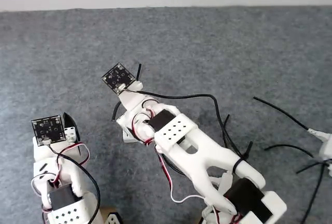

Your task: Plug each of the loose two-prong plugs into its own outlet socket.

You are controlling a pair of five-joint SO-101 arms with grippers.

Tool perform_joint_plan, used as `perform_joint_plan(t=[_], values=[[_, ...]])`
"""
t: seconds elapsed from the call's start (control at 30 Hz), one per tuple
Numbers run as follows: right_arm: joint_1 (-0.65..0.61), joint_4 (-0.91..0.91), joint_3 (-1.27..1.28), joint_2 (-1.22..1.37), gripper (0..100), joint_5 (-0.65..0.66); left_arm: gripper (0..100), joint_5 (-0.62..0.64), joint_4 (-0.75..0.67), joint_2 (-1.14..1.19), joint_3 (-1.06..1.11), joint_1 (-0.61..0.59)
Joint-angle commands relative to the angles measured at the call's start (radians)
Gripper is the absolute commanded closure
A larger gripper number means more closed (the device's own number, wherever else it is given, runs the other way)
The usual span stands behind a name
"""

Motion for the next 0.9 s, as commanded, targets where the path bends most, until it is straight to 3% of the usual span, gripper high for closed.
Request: perform_joint_plan(t=[0.0, 0.87], values=[[-0.010, 0.012, -0.068, -0.004, 99.0, -0.018, 88, 0.008, -0.005, -0.009, -0.015, -0.003], [0.019, 0.015, -0.051, -0.004, 99.0, 0.012, 88, 0.008, -0.005, -0.009, -0.013, -0.003]])
